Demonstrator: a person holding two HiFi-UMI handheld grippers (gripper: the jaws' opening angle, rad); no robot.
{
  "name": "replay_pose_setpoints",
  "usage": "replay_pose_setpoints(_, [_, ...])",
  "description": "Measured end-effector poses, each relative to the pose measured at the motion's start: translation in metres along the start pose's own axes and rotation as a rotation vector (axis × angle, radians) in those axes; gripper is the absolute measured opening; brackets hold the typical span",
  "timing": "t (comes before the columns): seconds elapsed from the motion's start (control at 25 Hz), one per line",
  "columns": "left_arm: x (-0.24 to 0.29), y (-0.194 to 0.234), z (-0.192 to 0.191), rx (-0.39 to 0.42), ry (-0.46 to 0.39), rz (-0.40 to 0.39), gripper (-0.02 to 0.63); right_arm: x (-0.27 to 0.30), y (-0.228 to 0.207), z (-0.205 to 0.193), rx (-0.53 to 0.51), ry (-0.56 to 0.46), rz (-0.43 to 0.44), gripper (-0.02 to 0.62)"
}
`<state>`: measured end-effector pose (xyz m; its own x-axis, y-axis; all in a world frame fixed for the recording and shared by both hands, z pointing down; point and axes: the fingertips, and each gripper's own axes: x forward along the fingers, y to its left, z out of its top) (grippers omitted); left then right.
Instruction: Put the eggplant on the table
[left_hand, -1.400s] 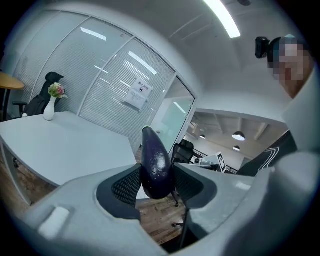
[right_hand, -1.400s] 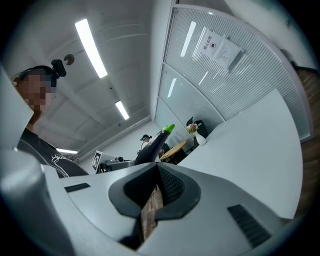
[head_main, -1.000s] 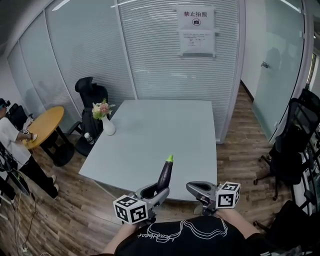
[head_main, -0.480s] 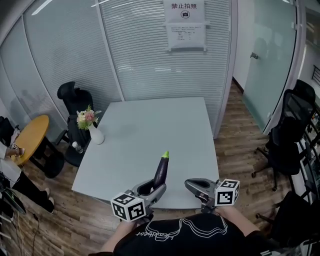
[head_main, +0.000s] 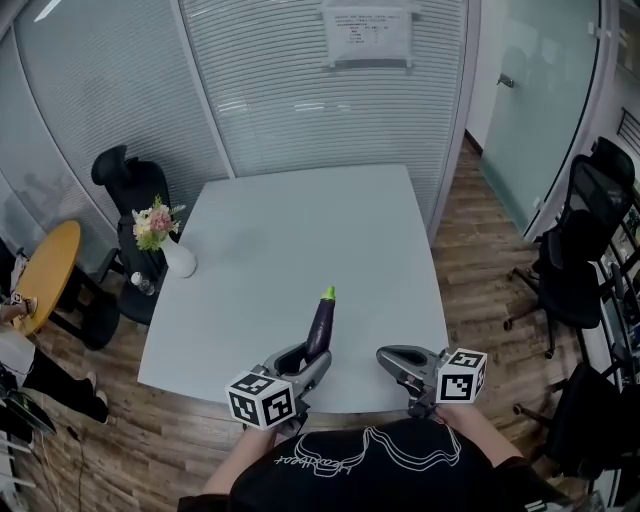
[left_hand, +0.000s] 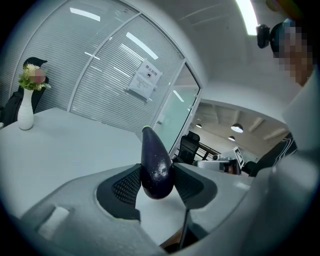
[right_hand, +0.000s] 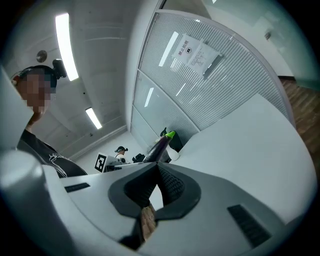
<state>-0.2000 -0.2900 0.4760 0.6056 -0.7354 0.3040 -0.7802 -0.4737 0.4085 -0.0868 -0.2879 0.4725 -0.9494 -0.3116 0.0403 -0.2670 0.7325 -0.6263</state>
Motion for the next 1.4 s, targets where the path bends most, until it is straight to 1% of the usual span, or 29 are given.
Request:
replay_pose_setpoints(0.2, [0.017, 0.031, -0.009, -0.004, 0.041, 0.025, 0.209, 0.009, -0.020, -0.002, 0.037, -0.016, -0.023, 0.009])
replay_pose_setpoints(0.36, [0.031, 0.054, -0.021, -0.007, 0.074, 0.046, 0.209, 0.010, -0.038, -0.006, 0.051, -0.003, -0.071, 0.009])
replay_pose_setpoints(0.6, [0.050, 0.091, -0.052, 0.004, 0.166, 0.114, 0.209, 0.006, -0.049, -0.009, 0.060, -0.005, -0.101, 0.009])
replay_pose_setpoints(0.76, [0.062, 0.101, -0.073, -0.017, 0.211, 0.107, 0.209, -0.002, -0.057, -0.012, 0.071, -0.006, -0.134, 0.009])
replay_pose_setpoints(0.84, [0.064, 0.107, -0.084, -0.015, 0.235, 0.110, 0.209, -0.002, -0.059, -0.014, 0.080, -0.009, -0.143, 0.009])
replay_pose_setpoints(1.2, [0.073, 0.136, -0.129, 0.006, 0.320, 0.147, 0.209, -0.003, -0.059, -0.023, 0.089, 0.024, -0.164, 0.008])
replay_pose_setpoints(1.4, [0.078, 0.144, -0.144, 0.005, 0.354, 0.161, 0.209, 0.004, -0.056, -0.020, 0.148, -0.001, -0.132, 0.009])
